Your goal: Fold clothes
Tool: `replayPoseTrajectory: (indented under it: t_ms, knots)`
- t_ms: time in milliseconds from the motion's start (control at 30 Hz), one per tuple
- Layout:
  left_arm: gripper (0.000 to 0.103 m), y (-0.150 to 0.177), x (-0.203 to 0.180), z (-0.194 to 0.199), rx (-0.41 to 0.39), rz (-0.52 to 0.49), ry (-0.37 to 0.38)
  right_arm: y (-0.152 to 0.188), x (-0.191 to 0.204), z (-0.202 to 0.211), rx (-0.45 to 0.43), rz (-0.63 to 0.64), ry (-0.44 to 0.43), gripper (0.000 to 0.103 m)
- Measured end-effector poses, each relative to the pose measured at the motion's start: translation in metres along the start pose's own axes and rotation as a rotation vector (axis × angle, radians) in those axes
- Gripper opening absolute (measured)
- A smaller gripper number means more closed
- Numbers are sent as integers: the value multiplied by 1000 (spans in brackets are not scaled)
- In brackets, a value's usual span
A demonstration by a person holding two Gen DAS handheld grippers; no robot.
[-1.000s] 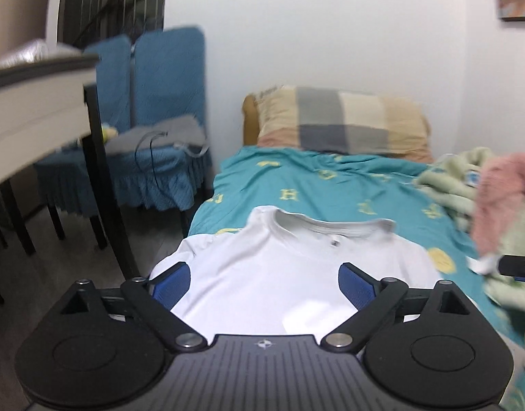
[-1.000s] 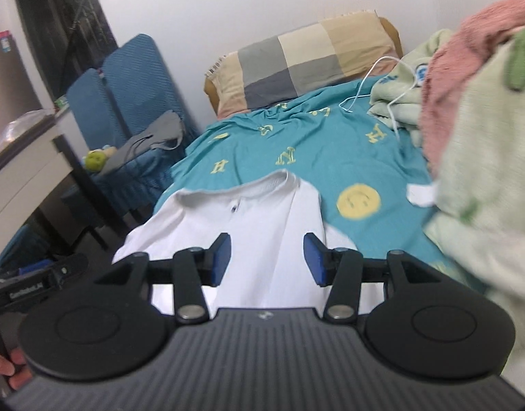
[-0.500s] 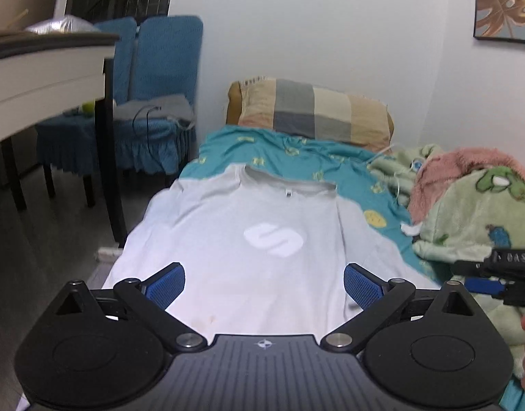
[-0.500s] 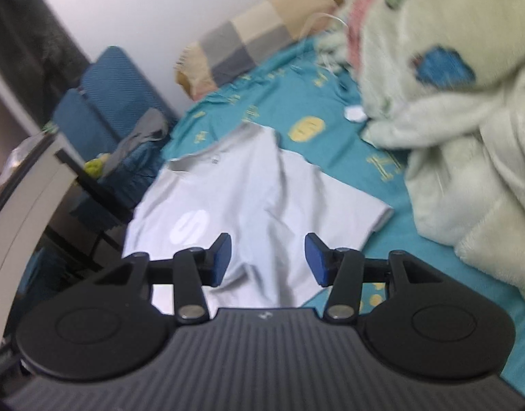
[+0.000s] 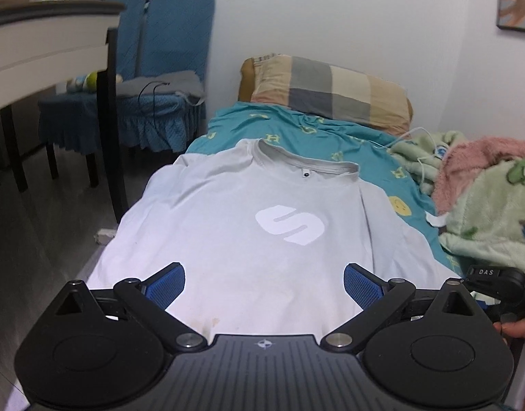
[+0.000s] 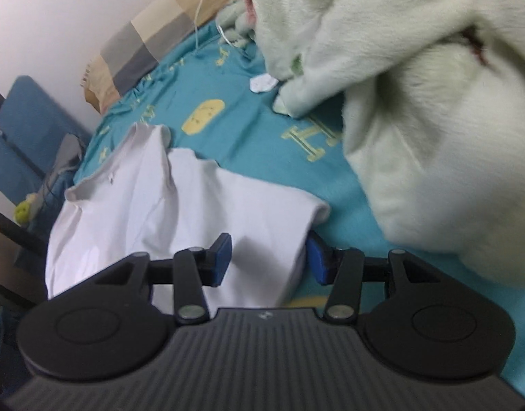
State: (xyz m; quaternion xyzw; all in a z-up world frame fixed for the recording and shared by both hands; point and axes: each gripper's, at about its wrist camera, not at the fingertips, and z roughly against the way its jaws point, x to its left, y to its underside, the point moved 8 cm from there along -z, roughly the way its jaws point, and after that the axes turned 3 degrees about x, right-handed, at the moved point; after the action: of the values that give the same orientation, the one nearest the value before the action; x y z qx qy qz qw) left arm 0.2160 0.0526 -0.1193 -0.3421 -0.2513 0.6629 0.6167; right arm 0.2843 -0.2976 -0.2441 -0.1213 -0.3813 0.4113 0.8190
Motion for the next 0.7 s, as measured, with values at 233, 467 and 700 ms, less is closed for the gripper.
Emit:
replayPoseTrajectory:
  t_ms: [233, 467, 700]
  knots:
    - [100, 4, 19, -22, 52, 94, -8, 0, 23, -14, -15, 69, -43, 8]
    - [100, -1, 21, -17, 31, 114, -22, -54, 47, 25, -180, 101, -53, 7]
    - [100, -10, 24, -12, 17, 138, -22, -144, 40, 63, -325, 137, 58, 7]
